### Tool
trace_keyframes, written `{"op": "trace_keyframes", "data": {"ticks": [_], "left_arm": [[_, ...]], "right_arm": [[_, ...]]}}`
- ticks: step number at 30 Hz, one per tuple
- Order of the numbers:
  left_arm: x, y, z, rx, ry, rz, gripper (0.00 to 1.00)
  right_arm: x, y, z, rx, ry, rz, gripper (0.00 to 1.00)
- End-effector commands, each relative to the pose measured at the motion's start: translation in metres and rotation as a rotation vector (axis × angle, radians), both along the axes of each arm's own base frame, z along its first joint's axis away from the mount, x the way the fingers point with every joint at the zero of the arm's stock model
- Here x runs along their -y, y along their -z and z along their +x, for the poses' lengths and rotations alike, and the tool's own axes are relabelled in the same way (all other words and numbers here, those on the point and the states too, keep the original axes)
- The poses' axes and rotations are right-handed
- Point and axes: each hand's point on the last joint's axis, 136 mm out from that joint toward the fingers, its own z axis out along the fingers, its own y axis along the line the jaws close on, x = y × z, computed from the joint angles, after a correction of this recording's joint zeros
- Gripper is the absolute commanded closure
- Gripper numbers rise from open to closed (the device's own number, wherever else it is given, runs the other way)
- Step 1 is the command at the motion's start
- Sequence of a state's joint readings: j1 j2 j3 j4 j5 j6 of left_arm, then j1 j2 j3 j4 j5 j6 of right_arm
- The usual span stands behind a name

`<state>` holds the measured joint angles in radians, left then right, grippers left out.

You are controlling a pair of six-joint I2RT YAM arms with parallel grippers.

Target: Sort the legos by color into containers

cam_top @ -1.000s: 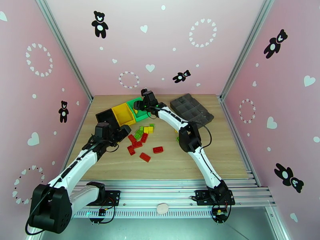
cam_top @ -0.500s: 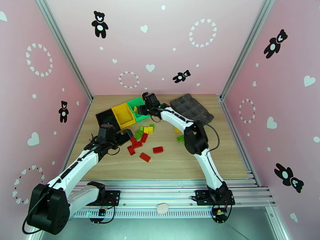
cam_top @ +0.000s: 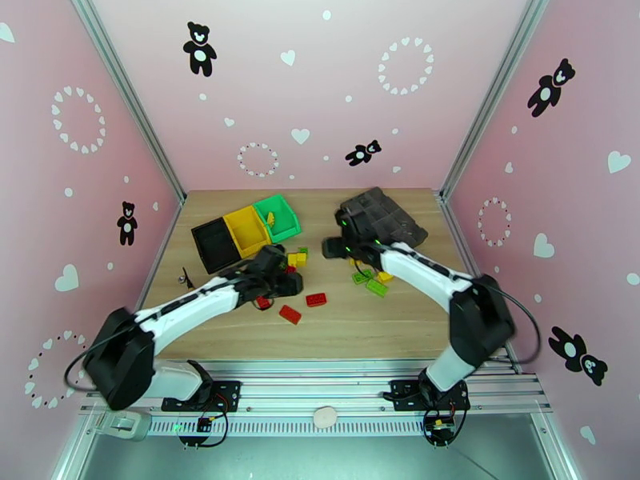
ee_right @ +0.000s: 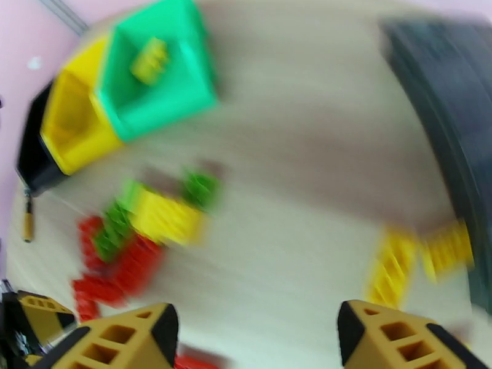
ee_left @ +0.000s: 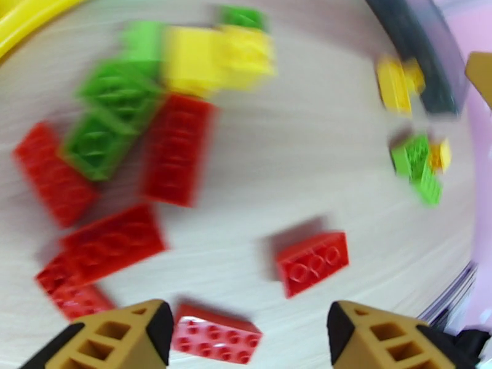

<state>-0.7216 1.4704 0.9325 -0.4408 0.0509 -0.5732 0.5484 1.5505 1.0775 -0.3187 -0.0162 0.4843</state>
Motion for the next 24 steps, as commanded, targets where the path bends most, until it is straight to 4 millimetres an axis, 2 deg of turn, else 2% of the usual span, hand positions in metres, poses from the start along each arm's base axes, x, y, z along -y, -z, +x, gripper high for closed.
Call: {"op": "trace_keyframes", "data": {"ticks": [1, 4, 7, 9, 12, 18, 24], "left_arm": [[0.016, 0.008, -0.002, 0.035, 0.139, 0.107, 0.2], [0.033, 0.014, 0.0, 0.06, 0.245, 0.148, 0.17], [0.04, 0.028, 0.006, 0.061, 0.305, 0.192, 0.17], [0.043, 0.037, 0.011, 0.062, 0.327, 0.216, 0.16], [0.059, 0.043, 0.013, 0.055, 0.375, 0.184, 0.15], [0.083, 0.047, 0.003, 0.031, 0.457, 0.117, 0.16], [0.082, 0.065, -0.015, -0.019, 0.482, 0.163, 0.21]], "right_arm": [[0.022, -0.001, -0.034, -0.01, 0.013, -0.014, 0.22], [0.044, 0.001, -0.065, -0.025, 0.04, -0.009, 0.21], [0.059, -0.004, -0.092, -0.017, 0.062, 0.027, 0.21], [0.066, -0.008, -0.106, -0.014, 0.072, 0.052, 0.21], [0.074, -0.009, -0.122, -0.013, 0.08, 0.08, 0.21], [0.08, -0.01, -0.133, -0.015, 0.085, 0.089, 0.21], [0.077, -0.012, -0.131, -0.005, 0.081, 0.099, 0.21]]}}
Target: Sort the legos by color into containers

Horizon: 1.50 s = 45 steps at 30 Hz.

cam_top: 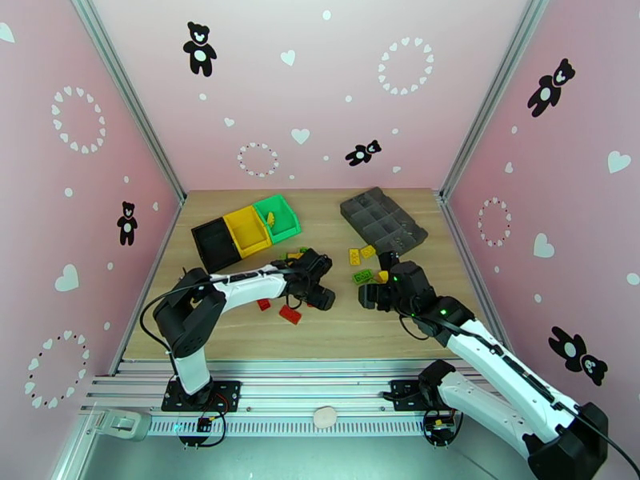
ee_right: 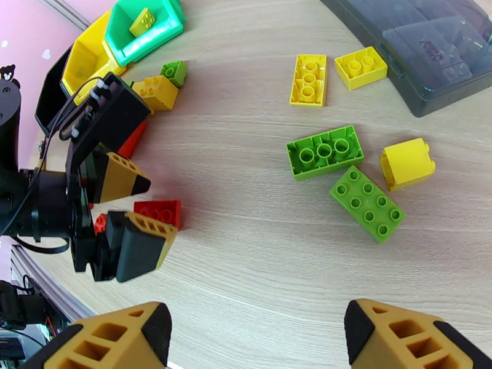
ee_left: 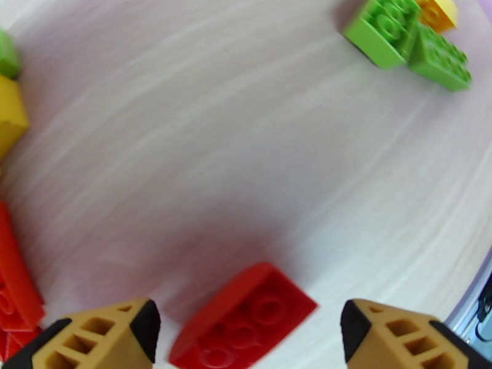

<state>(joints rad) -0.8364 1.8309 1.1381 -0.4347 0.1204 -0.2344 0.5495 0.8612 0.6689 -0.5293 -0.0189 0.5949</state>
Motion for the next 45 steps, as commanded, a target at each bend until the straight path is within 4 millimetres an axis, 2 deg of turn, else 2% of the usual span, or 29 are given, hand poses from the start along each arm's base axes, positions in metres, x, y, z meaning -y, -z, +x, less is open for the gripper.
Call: {"op": "trace_keyframes", "data": {"ticks": [1, 8, 13, 17, 20, 23, 25, 29, 36, 40, 45], "left_arm": [[0.007, 0.007, -0.009, -0.007, 0.035, 0.027, 0.23], [-0.002, 0.023, -0.009, 0.051, -0.01, 0.182, 0.38], [-0.003, 0.022, -0.006, 0.078, -0.038, 0.218, 0.55], [-0.003, 0.009, -0.002, 0.105, -0.062, 0.202, 0.75], [-0.007, -0.006, 0.004, 0.133, -0.089, 0.184, 0.8], [-0.021, -0.024, 0.019, 0.151, -0.159, 0.154, 0.87], [-0.037, -0.036, 0.035, 0.164, -0.23, 0.141, 0.9], [-0.078, -0.058, 0.07, 0.19, -0.385, 0.134, 0.9], [-0.161, -0.081, 0.126, 0.205, -0.66, 0.117, 0.9], [-0.199, -0.087, 0.155, 0.215, -0.773, 0.115, 0.9], [-0.227, -0.083, 0.195, 0.204, -0.859, 0.114, 0.9]], "right_arm": [[0.001, 0.006, -0.004, -0.021, 0.0, -0.002, 0.22], [-0.002, 0.009, -0.002, -0.028, -0.004, 0.004, 0.25], [-0.002, 0.01, -0.001, -0.023, 0.0, 0.007, 0.28], [-0.004, 0.012, -0.001, -0.024, -0.007, 0.013, 0.33], [-0.009, 0.011, 0.002, -0.025, -0.017, 0.028, 0.33], [-0.025, 0.006, 0.008, -0.018, -0.051, 0.061, 0.35], [-0.041, 0.003, 0.013, -0.002, -0.09, 0.055, 0.35], [-0.074, 0.004, 0.022, -0.001, -0.161, 0.014, 0.35], [-0.133, 0.003, 0.045, 0.01, -0.263, 0.004, 0.36], [-0.156, 0.006, 0.055, -0.008, -0.296, 0.027, 0.36], [-0.172, 0.01, 0.067, -0.022, -0.306, 0.031, 0.36]]}}
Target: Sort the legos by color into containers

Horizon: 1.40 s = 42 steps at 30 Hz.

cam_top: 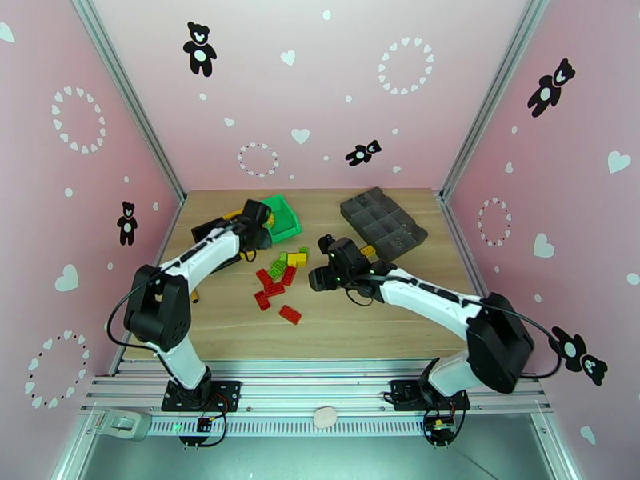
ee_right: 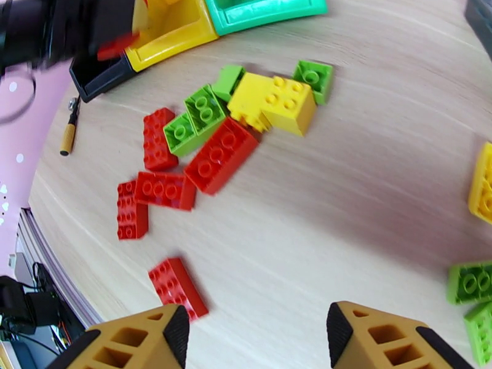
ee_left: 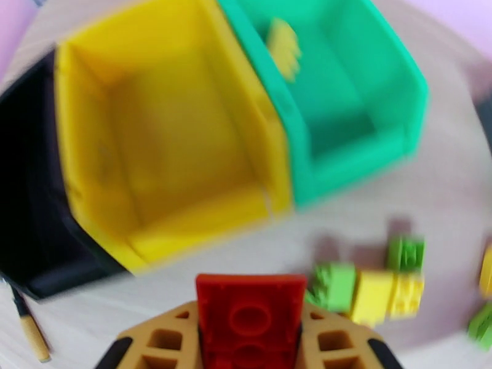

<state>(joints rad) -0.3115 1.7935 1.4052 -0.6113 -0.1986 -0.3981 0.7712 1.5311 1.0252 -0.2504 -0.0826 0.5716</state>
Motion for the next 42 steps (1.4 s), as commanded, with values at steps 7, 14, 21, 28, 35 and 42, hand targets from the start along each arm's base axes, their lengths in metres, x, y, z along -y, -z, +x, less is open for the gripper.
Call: {"op": "trace_keyframes", "data": {"ticks": [7, 14, 21, 28, 35, 42], "left_arm": [[-0.035, 0.043, 0.048, -0.092, -0.105, 0.006, 0.9], [-0.045, 0.05, 0.063, -0.092, -0.125, 0.003, 0.62], [-0.037, 0.031, 0.056, -0.055, -0.102, -0.049, 0.27], [-0.016, 0.01, 0.02, -0.011, -0.057, -0.107, 0.24], [-0.013, -0.003, -0.039, 0.035, -0.068, -0.182, 0.17], [-0.026, -0.014, -0.097, 0.075, -0.104, -0.237, 0.13]], "right_arm": [[-0.016, -0.01, 0.017, 0.038, -0.013, -0.001, 0.35], [-0.017, -0.005, 0.017, 0.026, -0.019, -0.019, 0.31], [-0.022, 0.007, 0.001, 0.01, -0.079, -0.07, 0.27], [-0.043, 0.028, -0.037, -0.013, -0.227, -0.17, 0.31], [-0.059, 0.062, -0.074, -0.056, -0.342, -0.275, 0.2], [-0.071, 0.08, -0.086, -0.069, -0.404, -0.334, 0.2]]}}
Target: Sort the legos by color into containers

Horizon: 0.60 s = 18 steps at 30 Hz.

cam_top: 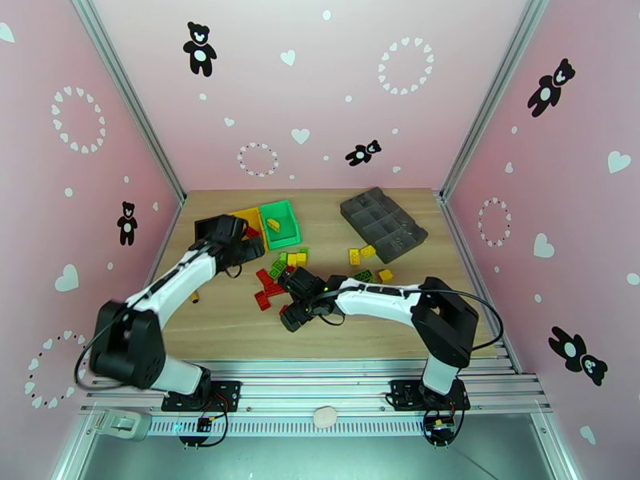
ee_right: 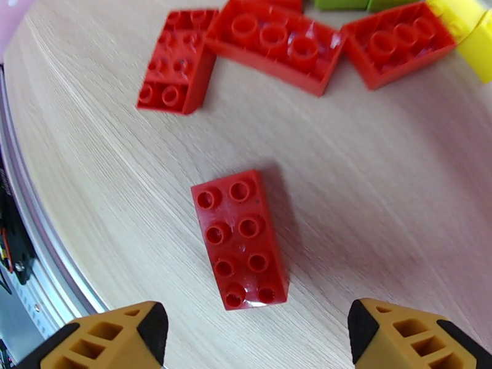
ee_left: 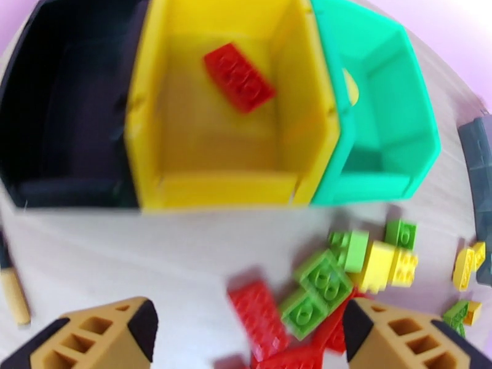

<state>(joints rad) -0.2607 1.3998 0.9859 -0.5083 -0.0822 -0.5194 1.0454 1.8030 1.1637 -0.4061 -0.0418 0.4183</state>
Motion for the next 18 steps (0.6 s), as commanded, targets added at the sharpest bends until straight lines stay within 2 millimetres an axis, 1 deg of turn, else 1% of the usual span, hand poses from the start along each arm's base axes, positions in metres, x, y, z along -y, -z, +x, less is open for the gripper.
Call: {"op": "trace_keyframes", "data": {"ticks": [1, 4, 5, 9, 13, 18], "left_arm": [[-0.003, -0.009, -0.021, 0.036, -0.033, -0.06, 0.11], [-0.007, -0.011, -0.043, 0.049, -0.053, -0.101, 0.07], [-0.009, -0.006, -0.051, 0.041, -0.058, -0.113, 0.06], [-0.017, 0.0, -0.07, 0.045, -0.1, -0.173, 0.03], [-0.021, 0.002, -0.079, 0.057, -0.127, -0.227, 0.02], [-0.022, 0.011, -0.079, 0.04, -0.142, -0.3, 0.02]], "right_arm": [[-0.008, 0.005, -0.002, 0.011, -0.042, -0.049, 0.22], [-0.011, 0.015, -0.006, 0.012, -0.064, -0.095, 0.27], [-0.012, 0.018, -0.006, 0.014, -0.067, -0.107, 0.29], [-0.013, 0.024, -0.001, 0.029, -0.053, -0.135, 0.32], [-0.014, 0.029, 0.003, 0.034, -0.051, -0.154, 0.37], [-0.016, 0.035, 0.006, 0.043, -0.05, -0.169, 0.43]]}}
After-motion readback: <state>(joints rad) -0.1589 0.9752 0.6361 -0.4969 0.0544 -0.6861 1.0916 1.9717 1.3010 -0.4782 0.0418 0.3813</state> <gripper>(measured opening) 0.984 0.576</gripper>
